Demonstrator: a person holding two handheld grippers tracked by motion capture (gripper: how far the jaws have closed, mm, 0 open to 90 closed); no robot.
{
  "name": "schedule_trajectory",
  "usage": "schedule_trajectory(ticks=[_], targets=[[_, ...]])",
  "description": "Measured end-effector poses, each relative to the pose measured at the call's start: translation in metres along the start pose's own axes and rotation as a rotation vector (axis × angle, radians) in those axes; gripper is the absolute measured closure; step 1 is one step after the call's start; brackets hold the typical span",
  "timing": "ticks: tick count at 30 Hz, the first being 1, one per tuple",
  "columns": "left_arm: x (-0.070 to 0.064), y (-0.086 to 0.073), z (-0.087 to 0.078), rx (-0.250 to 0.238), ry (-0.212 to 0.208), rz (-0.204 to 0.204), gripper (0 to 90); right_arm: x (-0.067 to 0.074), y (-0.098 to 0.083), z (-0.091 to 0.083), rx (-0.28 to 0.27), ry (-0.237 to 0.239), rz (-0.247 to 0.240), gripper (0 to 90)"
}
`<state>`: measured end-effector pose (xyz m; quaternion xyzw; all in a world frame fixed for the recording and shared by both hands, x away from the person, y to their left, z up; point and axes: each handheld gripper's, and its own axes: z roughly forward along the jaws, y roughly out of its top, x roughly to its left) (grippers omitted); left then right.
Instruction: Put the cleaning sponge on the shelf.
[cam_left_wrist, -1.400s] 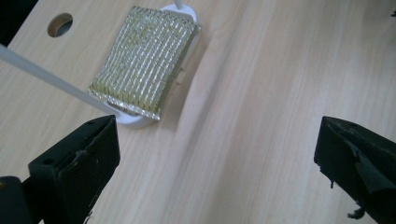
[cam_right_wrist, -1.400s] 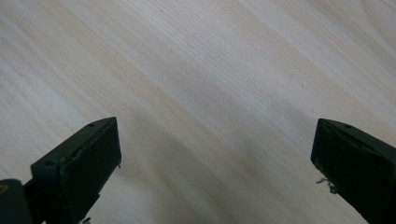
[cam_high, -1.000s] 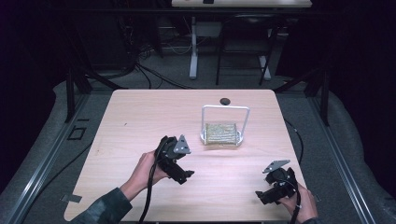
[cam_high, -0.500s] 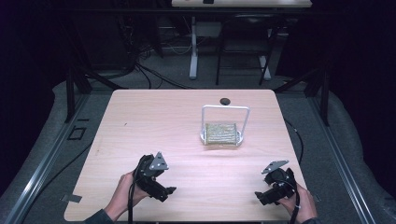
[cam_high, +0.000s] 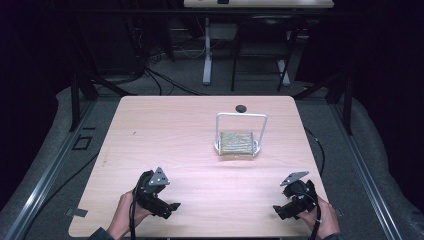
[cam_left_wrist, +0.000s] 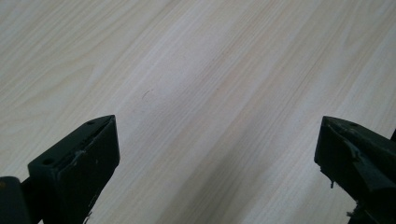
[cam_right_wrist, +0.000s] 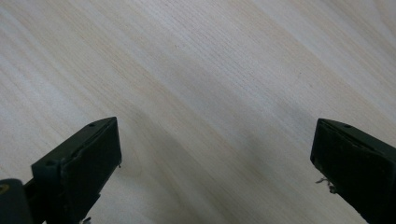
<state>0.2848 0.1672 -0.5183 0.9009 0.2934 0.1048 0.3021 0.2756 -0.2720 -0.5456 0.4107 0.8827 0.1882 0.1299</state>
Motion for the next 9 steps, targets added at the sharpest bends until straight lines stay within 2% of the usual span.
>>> schedule_trajectory(ticks=[9], targets=[[0.0062,-0.0047,0.0025,0.000,0.011,-0.026,0.1,-0.0003,-0.0001,0.0006,0.001,0.003,-0.004,1.2]])
